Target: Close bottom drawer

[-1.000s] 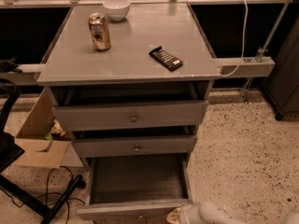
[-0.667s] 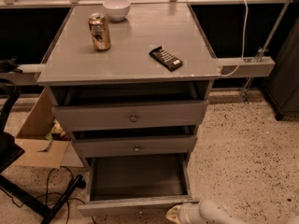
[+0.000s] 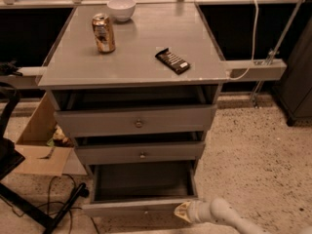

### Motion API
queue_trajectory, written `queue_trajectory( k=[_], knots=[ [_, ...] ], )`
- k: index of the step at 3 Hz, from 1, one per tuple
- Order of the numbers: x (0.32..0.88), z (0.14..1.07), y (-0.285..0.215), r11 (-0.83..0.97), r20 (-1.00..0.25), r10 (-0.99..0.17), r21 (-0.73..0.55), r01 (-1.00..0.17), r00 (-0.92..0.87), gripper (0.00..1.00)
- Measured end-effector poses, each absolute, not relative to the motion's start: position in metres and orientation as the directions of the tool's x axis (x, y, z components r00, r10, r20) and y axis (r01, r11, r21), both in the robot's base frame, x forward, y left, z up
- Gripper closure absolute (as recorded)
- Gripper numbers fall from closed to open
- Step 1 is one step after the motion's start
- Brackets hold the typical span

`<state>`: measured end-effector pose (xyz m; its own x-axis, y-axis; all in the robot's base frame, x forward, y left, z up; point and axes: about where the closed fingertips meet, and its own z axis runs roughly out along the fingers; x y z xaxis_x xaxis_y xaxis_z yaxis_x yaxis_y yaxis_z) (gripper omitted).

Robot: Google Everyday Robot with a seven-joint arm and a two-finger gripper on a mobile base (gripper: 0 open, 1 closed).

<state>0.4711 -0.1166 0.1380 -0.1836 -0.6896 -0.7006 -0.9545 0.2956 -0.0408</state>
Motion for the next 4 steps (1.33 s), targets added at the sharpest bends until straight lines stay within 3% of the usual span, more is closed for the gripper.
queue_trajectory(
  k=[1,2,3,4],
  knots=[
    [0.471,0.138,-0.117,0.296,-0.701,-0.690,-0.041,-0.954,-0.184,1.00],
    [0.514,0.158,-0.120,0.281,-0.724,-0.678,-0.098,-0.955,-0.125,1.00],
    [0.514,0.159,-0.120,0.281,-0.724,-0.678,-0.098,-0.955,-0.125,1.00],
    [0.551,0.176,-0.123,0.273,-0.746,-0.661,-0.141,-0.952,-0.079,1.00]
  ],
)
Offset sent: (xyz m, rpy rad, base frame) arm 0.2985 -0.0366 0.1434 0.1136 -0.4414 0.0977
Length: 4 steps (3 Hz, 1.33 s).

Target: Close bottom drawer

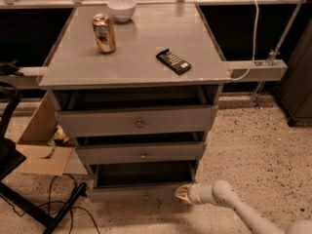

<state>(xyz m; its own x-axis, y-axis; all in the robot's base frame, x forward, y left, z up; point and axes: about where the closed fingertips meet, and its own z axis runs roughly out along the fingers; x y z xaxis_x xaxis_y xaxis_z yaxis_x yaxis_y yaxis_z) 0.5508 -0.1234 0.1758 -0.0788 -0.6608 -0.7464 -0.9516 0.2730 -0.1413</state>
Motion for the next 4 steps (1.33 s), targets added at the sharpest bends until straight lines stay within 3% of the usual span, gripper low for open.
queue_trajectory(
  k=[3,4],
  knots=[
    [0.583,0.188,-0.124,0.269,-0.769,-0.638,-0.172,-0.948,-0.042,1.00],
    [0.605,0.193,-0.122,0.276,-0.791,-0.611,-0.185,-0.943,-0.023,0.82]
  ],
)
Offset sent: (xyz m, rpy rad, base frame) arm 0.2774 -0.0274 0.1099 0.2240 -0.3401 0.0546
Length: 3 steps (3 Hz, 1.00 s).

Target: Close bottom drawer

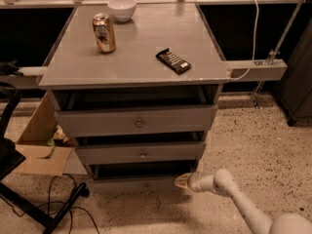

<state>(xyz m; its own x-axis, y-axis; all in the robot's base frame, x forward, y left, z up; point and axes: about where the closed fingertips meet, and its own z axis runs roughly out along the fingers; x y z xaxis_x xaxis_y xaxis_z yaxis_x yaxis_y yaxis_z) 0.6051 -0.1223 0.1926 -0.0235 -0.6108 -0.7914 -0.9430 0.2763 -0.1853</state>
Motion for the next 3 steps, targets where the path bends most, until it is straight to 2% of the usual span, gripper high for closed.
queue_trajectory(
  k=[3],
  knots=[
    [0.6072,0.1934,-0.1229,0.278,-0.794,-0.607,-0.188,-0.942,-0.021,0.12]
  ],
)
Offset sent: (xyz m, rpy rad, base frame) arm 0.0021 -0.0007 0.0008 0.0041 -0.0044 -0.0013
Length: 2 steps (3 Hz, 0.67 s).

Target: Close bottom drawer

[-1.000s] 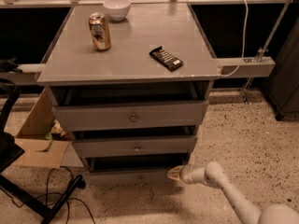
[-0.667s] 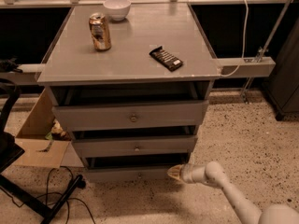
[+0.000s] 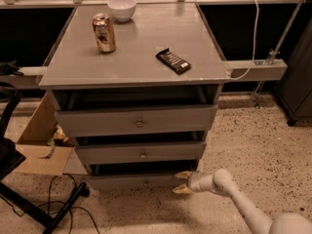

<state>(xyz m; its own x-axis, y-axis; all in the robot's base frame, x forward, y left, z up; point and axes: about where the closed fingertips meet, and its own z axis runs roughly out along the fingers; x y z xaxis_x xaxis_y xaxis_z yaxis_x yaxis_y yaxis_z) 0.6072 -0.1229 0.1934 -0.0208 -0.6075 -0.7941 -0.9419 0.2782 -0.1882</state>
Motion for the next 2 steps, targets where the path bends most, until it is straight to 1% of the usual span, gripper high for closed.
queue_trajectory(
  k=[1,2],
  knots=[
    [0.6072,0.1933,-0.1228,0.278,-0.794,-0.607,-0.188,-0.942,-0.021,0.00],
    [0.6072,0.1933,-0.1228,0.278,-0.794,-0.607,-0.188,-0.942,-0.021,0.00]
  ],
)
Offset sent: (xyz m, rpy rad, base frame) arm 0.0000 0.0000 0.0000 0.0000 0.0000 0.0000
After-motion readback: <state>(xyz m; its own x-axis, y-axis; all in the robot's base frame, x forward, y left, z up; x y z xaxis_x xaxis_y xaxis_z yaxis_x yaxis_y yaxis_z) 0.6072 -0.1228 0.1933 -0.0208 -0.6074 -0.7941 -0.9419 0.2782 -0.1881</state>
